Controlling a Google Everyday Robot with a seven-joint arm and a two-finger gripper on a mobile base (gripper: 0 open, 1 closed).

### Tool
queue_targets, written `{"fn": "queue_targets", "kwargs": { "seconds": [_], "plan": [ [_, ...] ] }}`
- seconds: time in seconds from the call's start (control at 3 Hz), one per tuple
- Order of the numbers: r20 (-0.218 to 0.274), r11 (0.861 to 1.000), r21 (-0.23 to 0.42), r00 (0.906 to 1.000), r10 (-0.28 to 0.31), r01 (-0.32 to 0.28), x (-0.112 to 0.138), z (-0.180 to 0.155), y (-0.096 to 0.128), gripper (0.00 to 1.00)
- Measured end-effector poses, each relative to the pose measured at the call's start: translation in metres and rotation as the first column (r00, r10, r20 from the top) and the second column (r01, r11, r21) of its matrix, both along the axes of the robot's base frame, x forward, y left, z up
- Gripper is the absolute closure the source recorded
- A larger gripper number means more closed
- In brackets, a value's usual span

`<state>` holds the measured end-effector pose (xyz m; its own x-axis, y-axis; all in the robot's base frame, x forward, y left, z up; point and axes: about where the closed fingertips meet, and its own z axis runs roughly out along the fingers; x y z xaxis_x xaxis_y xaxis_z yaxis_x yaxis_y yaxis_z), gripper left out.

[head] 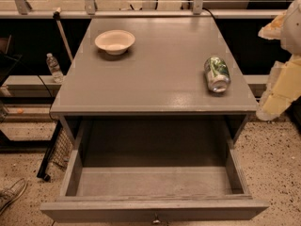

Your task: Place green can into top drawer

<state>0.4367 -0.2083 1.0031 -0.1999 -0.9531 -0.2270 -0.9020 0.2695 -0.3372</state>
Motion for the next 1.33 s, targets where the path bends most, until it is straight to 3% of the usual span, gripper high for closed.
{"fn": "queue_targets", "kwargs": {
  "seconds": [0.33, 1.0, 1.33],
  "plan": [
    [0.000, 1.000, 0.000, 1.0000, 0.000, 0.000, 0.000, 0.000, 0.000, 0.00],
    [-0.070, 0.982, 0.138, 0.9903, -0.120, 0.129, 0.068, -0.028, -0.010, 0.00],
    [-0.151, 0.949, 0.164, 0.9577, -0.245, 0.269, 0.114, -0.053, -0.011, 0.00]
  ]
}}
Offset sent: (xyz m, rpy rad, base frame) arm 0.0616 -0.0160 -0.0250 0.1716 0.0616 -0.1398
